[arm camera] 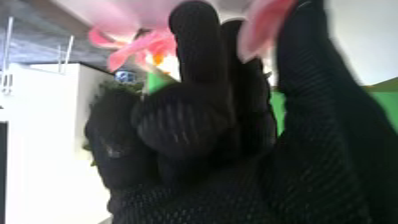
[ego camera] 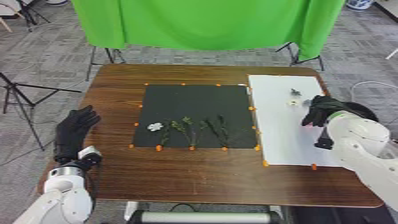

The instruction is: Arrange flowers

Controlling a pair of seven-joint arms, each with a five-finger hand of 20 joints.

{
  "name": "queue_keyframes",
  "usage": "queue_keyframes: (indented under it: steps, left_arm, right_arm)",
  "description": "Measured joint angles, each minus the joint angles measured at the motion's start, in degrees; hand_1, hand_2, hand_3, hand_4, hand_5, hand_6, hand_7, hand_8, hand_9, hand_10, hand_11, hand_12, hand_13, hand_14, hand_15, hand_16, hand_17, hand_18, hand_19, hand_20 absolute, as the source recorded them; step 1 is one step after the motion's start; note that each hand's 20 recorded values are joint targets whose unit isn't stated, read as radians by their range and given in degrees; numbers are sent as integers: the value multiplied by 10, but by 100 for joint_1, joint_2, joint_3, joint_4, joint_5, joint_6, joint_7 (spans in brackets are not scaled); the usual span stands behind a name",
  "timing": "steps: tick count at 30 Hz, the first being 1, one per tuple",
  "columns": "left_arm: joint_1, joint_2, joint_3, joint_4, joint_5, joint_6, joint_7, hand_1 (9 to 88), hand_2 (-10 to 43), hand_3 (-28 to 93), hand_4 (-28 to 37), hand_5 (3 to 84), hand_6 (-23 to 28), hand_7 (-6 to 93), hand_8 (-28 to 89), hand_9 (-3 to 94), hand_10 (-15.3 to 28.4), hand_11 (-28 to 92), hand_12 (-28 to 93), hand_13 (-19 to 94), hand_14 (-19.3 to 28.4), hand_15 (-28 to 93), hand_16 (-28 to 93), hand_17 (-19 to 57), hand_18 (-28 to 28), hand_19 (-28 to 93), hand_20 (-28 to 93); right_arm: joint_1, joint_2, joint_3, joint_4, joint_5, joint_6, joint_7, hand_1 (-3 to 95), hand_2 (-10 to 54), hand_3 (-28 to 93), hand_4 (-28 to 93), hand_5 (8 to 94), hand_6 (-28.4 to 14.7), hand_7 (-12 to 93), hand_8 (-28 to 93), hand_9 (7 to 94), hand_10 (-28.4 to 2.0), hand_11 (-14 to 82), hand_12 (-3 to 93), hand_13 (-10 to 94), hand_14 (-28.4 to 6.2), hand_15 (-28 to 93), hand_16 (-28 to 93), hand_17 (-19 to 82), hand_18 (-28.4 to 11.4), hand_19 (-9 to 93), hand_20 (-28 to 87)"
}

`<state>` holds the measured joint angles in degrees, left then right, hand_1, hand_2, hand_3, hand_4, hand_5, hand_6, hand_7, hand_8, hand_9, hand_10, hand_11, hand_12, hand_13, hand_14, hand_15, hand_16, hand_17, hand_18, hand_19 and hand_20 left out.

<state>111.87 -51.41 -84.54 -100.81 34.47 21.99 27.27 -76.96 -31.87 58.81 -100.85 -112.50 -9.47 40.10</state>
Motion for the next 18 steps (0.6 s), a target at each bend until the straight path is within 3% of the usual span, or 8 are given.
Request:
queue_keyframes:
  steps: [9, 18]
  left_arm:
    - [0, 0, 0, 0, -19, -2, 18, 202, 21, 710, -283, 532, 21, 188, -81, 468, 133, 212, 142, 401, 165, 237, 6, 87, 96, 70, 157]
    - [-5, 0, 0, 5, -47, -3, 26, 203, 21, 711, -283, 532, 21, 188, -80, 468, 133, 213, 142, 402, 164, 238, 6, 87, 97, 71, 157]
  right_arm:
    - [76, 32, -270, 21, -217, 421, -264, 585, -91, 607, -211, 816, -5, 195, 108, 905, -104, 227, 280, 929, -20, 621, 302, 651, -147, 932, 602]
    - [84, 135, -17, -251, 224, 981, -488, 588, -95, 612, -198, 827, -11, 184, 118, 914, -106, 240, 286, 934, -17, 629, 302, 663, -143, 932, 614]
